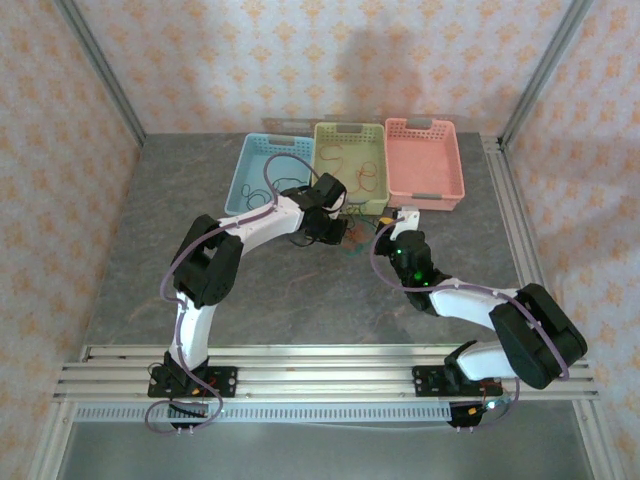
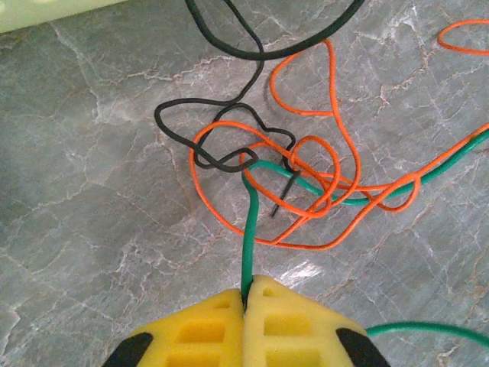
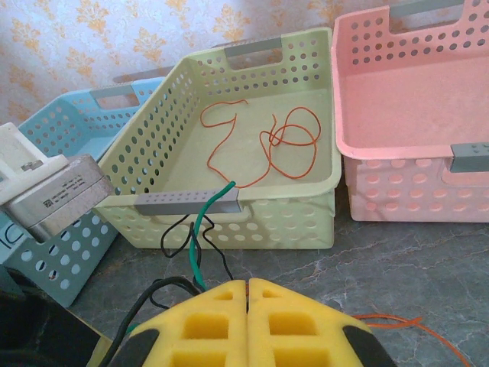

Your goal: Untangle the cables

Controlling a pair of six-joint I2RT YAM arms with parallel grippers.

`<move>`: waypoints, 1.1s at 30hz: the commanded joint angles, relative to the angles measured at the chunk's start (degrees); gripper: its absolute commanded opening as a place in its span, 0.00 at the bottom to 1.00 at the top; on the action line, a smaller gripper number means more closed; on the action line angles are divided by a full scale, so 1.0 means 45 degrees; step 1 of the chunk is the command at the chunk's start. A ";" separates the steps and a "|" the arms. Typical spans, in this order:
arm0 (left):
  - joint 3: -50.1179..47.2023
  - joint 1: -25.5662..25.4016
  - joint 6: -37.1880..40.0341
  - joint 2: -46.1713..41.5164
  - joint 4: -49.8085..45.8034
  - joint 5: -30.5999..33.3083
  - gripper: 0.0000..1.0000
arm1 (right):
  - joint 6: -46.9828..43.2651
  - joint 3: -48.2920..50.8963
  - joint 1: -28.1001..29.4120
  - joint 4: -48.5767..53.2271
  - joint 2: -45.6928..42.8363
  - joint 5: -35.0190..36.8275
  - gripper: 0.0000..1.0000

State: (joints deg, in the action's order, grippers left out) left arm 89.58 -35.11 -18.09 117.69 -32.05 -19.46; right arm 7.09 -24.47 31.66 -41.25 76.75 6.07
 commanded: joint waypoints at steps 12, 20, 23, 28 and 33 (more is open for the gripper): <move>-0.5219 0.0127 -0.2033 -0.6065 0.2887 0.5114 0.00 | 0.0817 0.0984 -0.0394 -0.0601 -0.1335 0.4315 0.00; -0.8147 0.0332 -0.2700 -1.0017 0.4240 0.8914 0.00 | 0.2272 0.2108 -0.1290 -0.0675 -0.2807 0.7074 0.00; -0.8747 0.0527 -0.3220 -1.0862 0.4467 0.9489 0.00 | 0.3552 0.2154 -0.2026 0.0095 -0.2856 0.7103 0.00; -0.8971 0.0721 -0.3373 -1.1056 0.4594 0.9150 0.00 | 0.4375 0.2292 -0.2642 0.0408 -0.2915 0.6838 0.00; -0.8894 0.0701 -0.3175 -1.0470 0.5106 0.7921 0.00 | 0.4048 0.2297 -0.2642 0.0013 -0.2919 0.6147 0.00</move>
State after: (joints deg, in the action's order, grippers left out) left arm 49.65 -32.10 -31.70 69.34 -11.79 17.39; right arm 24.08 -14.61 19.92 -40.97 64.58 34.59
